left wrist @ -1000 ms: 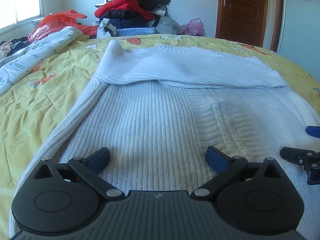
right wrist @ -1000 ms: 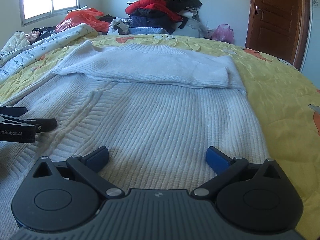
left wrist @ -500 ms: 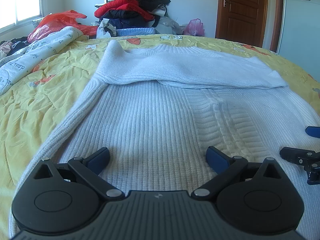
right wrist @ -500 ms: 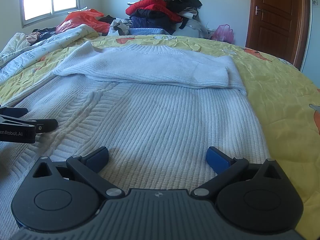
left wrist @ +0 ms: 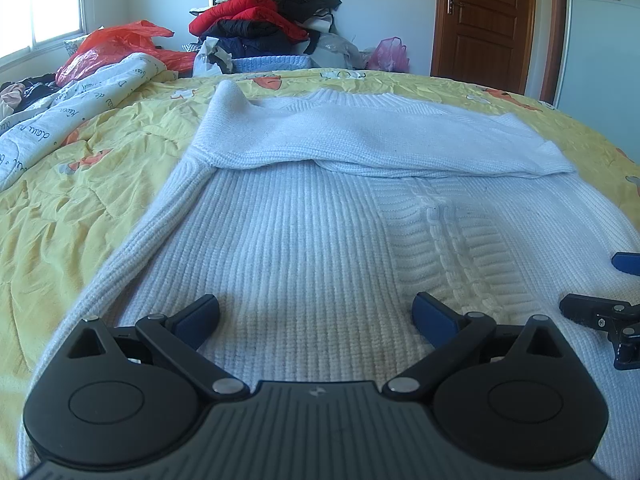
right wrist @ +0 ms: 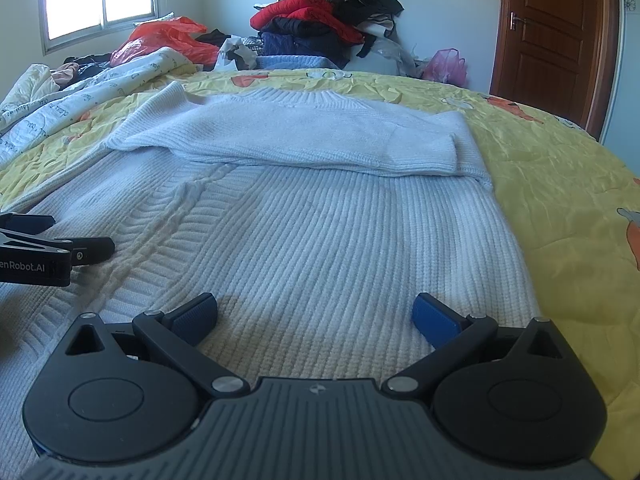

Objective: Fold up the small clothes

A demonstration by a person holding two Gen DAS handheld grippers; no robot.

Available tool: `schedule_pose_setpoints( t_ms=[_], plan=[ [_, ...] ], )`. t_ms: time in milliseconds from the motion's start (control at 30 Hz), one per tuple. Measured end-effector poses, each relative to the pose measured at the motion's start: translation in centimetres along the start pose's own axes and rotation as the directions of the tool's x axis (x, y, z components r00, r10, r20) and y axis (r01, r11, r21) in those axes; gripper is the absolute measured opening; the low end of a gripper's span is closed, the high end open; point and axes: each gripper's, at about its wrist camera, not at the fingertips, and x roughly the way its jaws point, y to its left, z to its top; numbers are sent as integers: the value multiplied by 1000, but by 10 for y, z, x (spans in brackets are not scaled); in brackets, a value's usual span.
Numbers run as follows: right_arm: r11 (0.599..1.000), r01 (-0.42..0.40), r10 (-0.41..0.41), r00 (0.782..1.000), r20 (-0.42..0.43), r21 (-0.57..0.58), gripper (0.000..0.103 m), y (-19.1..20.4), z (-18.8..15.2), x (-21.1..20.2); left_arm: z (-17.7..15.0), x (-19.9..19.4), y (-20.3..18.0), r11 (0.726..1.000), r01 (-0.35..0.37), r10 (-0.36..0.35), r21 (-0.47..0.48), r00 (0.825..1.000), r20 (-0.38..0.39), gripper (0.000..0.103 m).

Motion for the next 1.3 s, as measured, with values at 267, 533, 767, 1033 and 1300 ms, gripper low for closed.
schedule_pose_setpoints(
  t_ms=[267, 533, 767, 1033, 1300],
  plan=[
    [1000, 21, -21, 1000, -5, 7, 101, 0, -2, -3, -1, -1, 0, 1000, 3, -3, 3, 1000, -1, 103],
    [999, 41, -41, 999, -6, 15, 101, 4, -9, -12, -1, -1, 1, 1000, 3, -3, 2, 1000, 0, 103],
    [998, 53, -53, 999, 3, 20, 101, 7, -17, -20, -1, -1, 1, 1000, 2, -2, 2, 1000, 0, 103],
    [998, 56, -56, 998, 9, 22, 101, 8, -18, -21, -2, -4, 0, 1000, -10, 10, 4, 1000, -2, 103],
    [997, 78, -78, 997, 20, -3, 101, 14, -25, -33, -34, -45, -2, 1000, -29, 29, 2, 1000, 10, 103]
  ],
)
